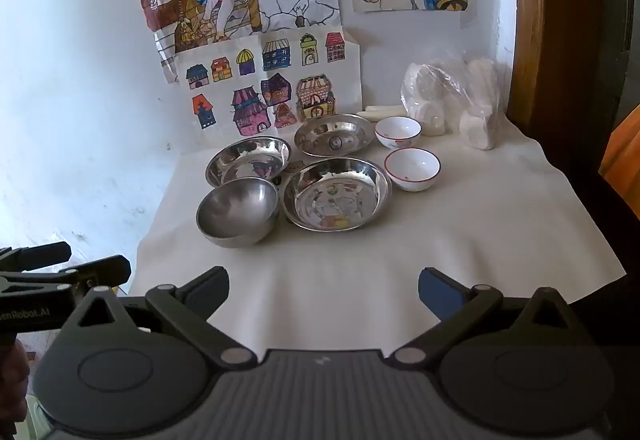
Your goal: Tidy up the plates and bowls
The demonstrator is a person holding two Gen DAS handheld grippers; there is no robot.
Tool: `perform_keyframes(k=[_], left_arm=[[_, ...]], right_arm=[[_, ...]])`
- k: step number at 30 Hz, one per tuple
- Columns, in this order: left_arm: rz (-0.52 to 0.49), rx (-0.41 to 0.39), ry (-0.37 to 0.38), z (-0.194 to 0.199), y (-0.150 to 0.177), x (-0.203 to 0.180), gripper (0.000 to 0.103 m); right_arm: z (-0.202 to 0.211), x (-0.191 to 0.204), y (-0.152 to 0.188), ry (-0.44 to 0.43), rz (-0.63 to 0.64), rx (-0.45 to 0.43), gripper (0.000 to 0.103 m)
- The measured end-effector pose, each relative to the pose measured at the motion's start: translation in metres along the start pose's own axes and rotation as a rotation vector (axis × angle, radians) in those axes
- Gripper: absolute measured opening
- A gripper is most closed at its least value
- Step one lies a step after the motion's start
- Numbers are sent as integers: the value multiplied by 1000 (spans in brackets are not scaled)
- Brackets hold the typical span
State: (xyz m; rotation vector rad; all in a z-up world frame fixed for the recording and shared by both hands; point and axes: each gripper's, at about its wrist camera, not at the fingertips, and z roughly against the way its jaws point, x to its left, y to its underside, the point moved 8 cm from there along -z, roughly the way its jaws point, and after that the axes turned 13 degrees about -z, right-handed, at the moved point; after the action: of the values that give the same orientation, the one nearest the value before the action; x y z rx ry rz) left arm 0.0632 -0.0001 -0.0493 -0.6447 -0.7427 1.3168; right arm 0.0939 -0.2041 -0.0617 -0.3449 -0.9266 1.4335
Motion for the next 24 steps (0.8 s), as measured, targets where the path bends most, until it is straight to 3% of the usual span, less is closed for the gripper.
perform_keyframes(k=[24], left_arm=[[-3, 5, -3, 1, 3, 0, 102]], right_arm=[[-2, -1, 2, 3, 0, 16, 103]])
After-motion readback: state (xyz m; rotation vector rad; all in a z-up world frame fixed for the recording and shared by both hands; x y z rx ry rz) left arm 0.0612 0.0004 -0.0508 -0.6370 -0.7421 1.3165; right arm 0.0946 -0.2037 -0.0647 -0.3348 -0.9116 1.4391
